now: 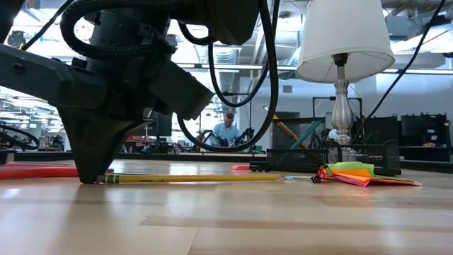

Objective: Pick and place office supplies into organizer
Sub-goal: Put the yellow pencil into the desk organizer

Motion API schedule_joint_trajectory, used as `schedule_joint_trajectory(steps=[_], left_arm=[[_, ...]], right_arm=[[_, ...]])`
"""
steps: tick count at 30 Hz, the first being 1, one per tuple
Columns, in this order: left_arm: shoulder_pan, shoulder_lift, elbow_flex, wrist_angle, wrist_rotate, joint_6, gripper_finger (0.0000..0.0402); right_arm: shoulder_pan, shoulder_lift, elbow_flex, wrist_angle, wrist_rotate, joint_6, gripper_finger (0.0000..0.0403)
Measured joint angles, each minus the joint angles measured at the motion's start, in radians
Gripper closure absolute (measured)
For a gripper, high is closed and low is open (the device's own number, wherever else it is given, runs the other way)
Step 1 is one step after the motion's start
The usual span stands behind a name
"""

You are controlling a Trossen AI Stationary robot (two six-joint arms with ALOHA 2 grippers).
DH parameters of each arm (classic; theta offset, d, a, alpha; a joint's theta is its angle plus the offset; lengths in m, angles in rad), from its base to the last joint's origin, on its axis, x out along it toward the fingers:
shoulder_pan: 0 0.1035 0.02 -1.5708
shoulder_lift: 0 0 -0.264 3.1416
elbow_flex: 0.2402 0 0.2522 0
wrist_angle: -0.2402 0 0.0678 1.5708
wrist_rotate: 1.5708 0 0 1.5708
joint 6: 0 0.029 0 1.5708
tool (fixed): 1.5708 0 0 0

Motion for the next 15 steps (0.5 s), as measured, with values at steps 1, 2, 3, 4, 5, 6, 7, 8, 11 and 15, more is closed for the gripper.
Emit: schedule_joint_trajectory(steps=[1, 2, 3, 4, 5, 6, 7, 8, 11, 15], left_arm=[[0.0, 0.0, 0.0, 0.001, 0.0, 0.0, 0.0386], [0.0, 0.0, 0.0, 0.001, 0.0, -0.001, 0.0388], [0.0, 0.0, 0.0, 0.001, -0.001, -0.004, 0.0389], [0.0, 0.0, 0.0, 0.001, -0.001, -0.005, 0.0388], [0.0, 0.0, 0.0, 0.001, -0.002, -0.005, 0.0385], [0.0, 0.0, 0.0, 0.001, -0.004, -0.005, 0.0381], [0.0, 0.0, 0.0, 0.001, -0.005, -0.005, 0.0376], [0.0, 0.0, 0.0, 0.001, -0.006, -0.005, 0.037], [0.001, 0.0, 0.0, -0.001, 0.005, -0.007, 0.035], [0.003, 0.0, 0.0, -0.005, 0.011, -0.054, 0.0325]], right_arm=[[0.0, 0.0, 0.0, 0.0, 0.0, 0.0, 0.0289], [0.0, 0.0, 0.0, 0.0, 0.0, 0.0, 0.0289], [0.0, 0.0, 0.0, 0.0, 0.0, 0.0, 0.0289], [0.0, 0.0, 0.0, 0.0, 0.0, 0.0, 0.0289], [0.0, 0.0, 0.0, 0.0, 0.0, 0.0, 0.0289], [0.0, 0.0, 0.0, 0.0, 0.0, 0.0, 0.0289], [0.0, 0.0, 0.0, 0.0, 0.0, 0.0, 0.0289], [0.0, 0.0, 0.0, 0.0, 0.0, 0.0, 0.0289], [0.0, 0.0, 0.0, 0.0, 0.0, 0.0, 0.0289], [0.0, 0.0, 0.0, 0.0, 0.0, 0.0, 0.0289]])
